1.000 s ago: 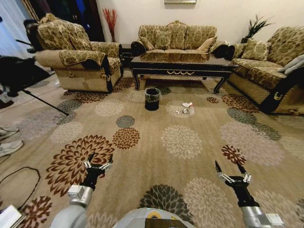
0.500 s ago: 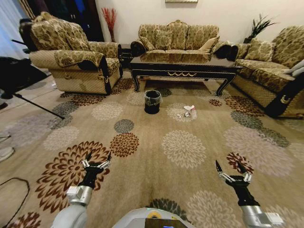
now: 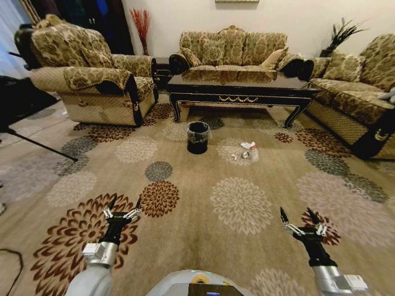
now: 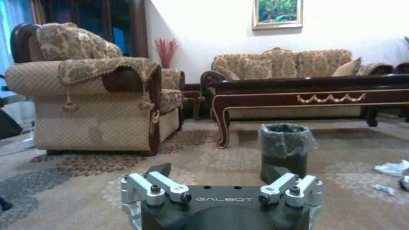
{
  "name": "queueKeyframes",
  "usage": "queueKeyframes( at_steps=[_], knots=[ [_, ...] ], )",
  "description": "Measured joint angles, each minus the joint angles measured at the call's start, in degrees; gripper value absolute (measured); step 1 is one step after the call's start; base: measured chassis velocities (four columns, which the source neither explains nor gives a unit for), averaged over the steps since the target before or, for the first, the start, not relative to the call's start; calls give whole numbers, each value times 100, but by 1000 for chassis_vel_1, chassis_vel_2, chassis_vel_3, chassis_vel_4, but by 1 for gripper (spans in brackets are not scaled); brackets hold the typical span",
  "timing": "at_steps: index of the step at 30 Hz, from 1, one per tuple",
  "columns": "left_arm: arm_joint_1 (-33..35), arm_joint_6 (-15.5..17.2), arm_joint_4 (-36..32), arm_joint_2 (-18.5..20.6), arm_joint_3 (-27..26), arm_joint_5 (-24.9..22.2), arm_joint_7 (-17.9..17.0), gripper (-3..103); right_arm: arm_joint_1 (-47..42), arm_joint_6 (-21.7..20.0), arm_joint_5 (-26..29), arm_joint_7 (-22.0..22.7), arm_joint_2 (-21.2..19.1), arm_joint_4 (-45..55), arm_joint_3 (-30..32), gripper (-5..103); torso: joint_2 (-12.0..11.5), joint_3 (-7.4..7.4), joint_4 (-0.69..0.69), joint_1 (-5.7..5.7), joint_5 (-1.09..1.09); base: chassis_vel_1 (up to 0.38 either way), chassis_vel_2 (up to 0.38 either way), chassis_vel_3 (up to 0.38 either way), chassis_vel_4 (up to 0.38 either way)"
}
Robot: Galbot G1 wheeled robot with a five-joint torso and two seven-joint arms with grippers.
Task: Move to the front of the table and pick up the trash from the floor, then place it into the trash bin.
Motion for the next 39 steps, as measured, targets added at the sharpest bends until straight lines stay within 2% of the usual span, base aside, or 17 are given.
queueKeyframes(
  at_steps=[3, 5, 6, 8, 11, 13, 19, 26, 39],
  knots=[
    [20, 8, 25, 0, -5, -4, -28, 84, -19, 34, -63, -28, 22, 0, -1, 100, 5, 4, 1, 0, 0, -119, 124, 112, -126],
    [29, 8, 20, 4, -5, -57, -32, 79, -19, 38, -72, -33, 31, 0, -7, 100, 6, 5, 1, 0, 1, -136, 126, 111, -144],
    [30, 8, 8, 6, -5, -97, -34, 84, -19, 39, -74, -35, 33, 0, -9, 100, 7, 6, 0, 0, 0, -181, 106, 117, -153],
    [29, 4, -1, 10, -7, -109, -34, 84, -18, 39, -74, -35, 34, 0, -10, 100, 9, 8, -2, 0, 1, -181, 122, 117, -153],
    [16, 1, -9, 16, -21, -116, -40, 98, -9, 37, -68, -36, 24, 5, -10, 100, 11, 10, -2, 0, 1, -170, 121, 146, -173],
    [12, 0, -12, 19, -24, -116, -46, 100, -4, 33, -62, -35, 21, 10, -10, 100, 12, 11, 0, 0, 1, -161, 138, 168, -167],
    [-25, -67, 26, 20, -48, 27, -92, 100, 4, 23, -57, -35, 10, 22, -19, 100, 16, 15, 0, 0, 0, -155, 165, 152, -160],
    [-61, -71, 38, 37, -154, -32, -122, 100, 58, -28, -79, -26, 7, 39, -79, 100, 19, 17, 0, 0, 0, -105, 121, 102, -126],
    [-92, 45, 15, 36, -243, 14, -243, 100, 102, -73, -187, -7, 23, 54, -176, 100, 22, 20, 0, 0, 0, -125, 116, 124, -120]
  ],
)
